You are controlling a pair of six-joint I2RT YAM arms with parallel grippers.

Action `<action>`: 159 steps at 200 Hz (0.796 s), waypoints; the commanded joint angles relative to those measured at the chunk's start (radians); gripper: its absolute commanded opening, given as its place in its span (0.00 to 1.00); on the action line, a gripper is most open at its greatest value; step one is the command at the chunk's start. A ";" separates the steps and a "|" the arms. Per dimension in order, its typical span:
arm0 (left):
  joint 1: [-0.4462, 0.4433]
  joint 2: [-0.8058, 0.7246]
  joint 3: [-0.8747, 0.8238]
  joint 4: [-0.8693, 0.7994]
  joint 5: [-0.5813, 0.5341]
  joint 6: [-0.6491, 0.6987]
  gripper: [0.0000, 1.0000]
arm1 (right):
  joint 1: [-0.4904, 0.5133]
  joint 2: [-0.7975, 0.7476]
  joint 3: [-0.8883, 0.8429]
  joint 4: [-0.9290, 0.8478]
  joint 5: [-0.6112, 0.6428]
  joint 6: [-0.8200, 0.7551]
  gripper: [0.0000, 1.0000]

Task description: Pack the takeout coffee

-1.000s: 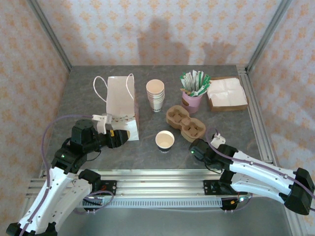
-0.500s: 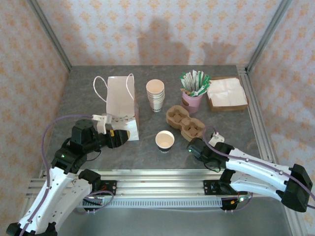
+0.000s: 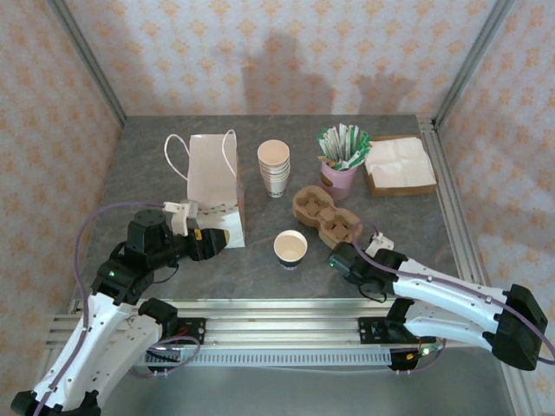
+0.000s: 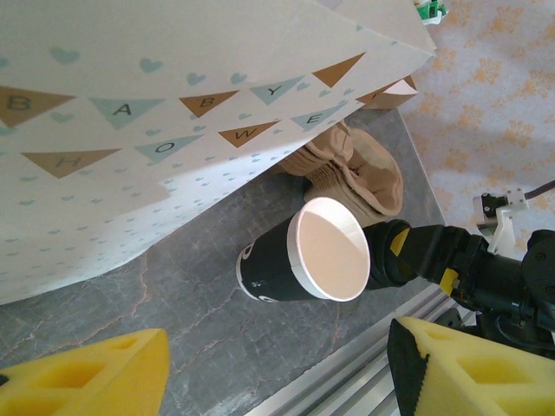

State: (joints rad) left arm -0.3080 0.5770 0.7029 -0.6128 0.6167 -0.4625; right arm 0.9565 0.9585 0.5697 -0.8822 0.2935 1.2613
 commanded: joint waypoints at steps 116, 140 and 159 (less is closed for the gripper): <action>-0.011 0.006 -0.008 0.008 -0.016 0.015 0.69 | -0.038 -0.073 0.107 -0.134 0.004 -0.128 0.70; -0.011 0.007 -0.008 0.007 -0.014 0.015 0.69 | -0.057 -0.080 0.144 -0.170 -0.029 -0.204 0.70; -0.012 0.007 -0.007 0.006 -0.012 0.016 0.68 | -0.059 -0.078 0.202 -0.220 -0.034 -0.272 0.70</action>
State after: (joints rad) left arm -0.3080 0.5789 0.7029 -0.6128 0.6163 -0.4625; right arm 0.9028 0.8944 0.6918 -1.0065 0.2611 1.0985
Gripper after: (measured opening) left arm 0.685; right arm 0.698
